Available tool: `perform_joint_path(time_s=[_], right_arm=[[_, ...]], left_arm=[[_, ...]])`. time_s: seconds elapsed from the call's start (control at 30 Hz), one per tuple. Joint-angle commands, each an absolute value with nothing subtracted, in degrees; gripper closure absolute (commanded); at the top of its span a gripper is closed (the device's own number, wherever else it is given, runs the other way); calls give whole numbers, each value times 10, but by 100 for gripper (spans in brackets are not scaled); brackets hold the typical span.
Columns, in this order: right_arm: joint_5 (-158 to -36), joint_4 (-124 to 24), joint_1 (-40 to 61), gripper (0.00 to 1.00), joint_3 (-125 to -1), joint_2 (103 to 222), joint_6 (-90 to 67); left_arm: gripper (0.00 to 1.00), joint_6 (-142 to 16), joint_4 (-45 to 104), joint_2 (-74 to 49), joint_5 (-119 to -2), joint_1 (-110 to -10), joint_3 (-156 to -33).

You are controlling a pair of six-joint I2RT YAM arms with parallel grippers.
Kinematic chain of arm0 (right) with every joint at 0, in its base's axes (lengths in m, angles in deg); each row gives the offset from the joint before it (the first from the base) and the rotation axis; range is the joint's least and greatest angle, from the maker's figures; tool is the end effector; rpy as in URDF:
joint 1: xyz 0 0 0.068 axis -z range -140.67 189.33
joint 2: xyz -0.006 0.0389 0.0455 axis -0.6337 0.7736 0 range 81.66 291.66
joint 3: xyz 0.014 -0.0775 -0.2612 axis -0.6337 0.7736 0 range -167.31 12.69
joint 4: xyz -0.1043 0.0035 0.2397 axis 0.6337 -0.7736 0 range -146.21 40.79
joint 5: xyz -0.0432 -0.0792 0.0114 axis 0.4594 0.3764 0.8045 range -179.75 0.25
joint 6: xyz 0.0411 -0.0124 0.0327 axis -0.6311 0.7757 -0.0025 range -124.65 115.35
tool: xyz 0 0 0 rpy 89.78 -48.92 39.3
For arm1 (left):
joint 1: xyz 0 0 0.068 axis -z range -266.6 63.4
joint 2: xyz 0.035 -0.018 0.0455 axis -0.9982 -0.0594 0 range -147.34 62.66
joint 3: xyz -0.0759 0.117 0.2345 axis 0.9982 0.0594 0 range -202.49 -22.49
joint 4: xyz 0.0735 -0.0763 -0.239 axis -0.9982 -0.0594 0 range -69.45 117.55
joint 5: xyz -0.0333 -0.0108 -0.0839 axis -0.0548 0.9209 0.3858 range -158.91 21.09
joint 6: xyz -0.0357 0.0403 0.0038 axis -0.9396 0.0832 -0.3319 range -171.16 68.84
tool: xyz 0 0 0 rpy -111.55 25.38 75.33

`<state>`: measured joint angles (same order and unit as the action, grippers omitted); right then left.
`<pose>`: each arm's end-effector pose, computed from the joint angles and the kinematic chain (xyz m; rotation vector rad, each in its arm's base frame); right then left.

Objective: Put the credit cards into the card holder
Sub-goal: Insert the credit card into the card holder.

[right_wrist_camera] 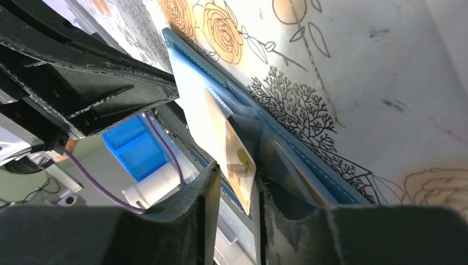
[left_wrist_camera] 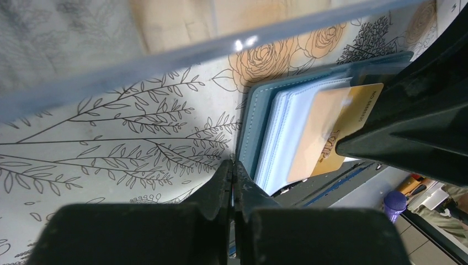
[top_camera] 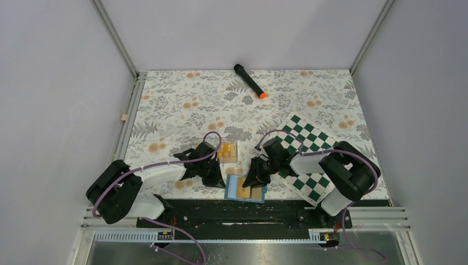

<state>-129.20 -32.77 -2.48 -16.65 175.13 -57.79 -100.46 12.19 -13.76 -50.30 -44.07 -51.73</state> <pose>0.1826 0.1937 0.1077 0.1079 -2.7783 -1.4528 0.1531 -0.1559 0.1356 -0.0556 2.9209 -0.8452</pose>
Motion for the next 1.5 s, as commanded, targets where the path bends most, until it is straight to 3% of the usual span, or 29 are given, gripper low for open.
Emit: perform_joint_path(time_s=[0.0, 0.17, 0.37, 0.6, 0.9, 0.97, 1.1, 1.2, 1.33, 1.47], right_arm=[[-1231, -458, -33, 62, -205, 1722, -521], [-1204, -526, -40, 49, -228, 1713, -499], [-1172, -587, -55, 41, -261, 1719, -478], [-1176, -585, -68, 42, -281, 1742, -493], [-1227, -472, -83, 42, -270, 1774, -576], [-1235, -448, -88, 46, -267, 1781, -598], [-1241, -431, -93, 64, -270, 1784, -610], [-1240, -435, -94, 67, -277, 1783, -608], [-1223, -484, -94, 65, -296, 1781, -580], [-1183, -579, -94, 49, -312, 1761, -528]], left_arm=[[100, -991, 121, -152, -530, -436, -526], [100, -992, 121, -154, -530, -434, -529], [100, -994, 122, -163, -530, -428, -542], [100, -1008, 144, -183, -522, -415, -553], [100, -1028, 156, -196, -515, -394, -576], [100, -1034, 159, -195, -513, -391, -580], [100, -1049, 160, -194, -516, -382, -584], [100, -1054, 159, -194, -519, -376, -584], [100, -1052, 147, -192, -529, -373, -583], [100, -1041, 119, -178, -548, -374, -586]])
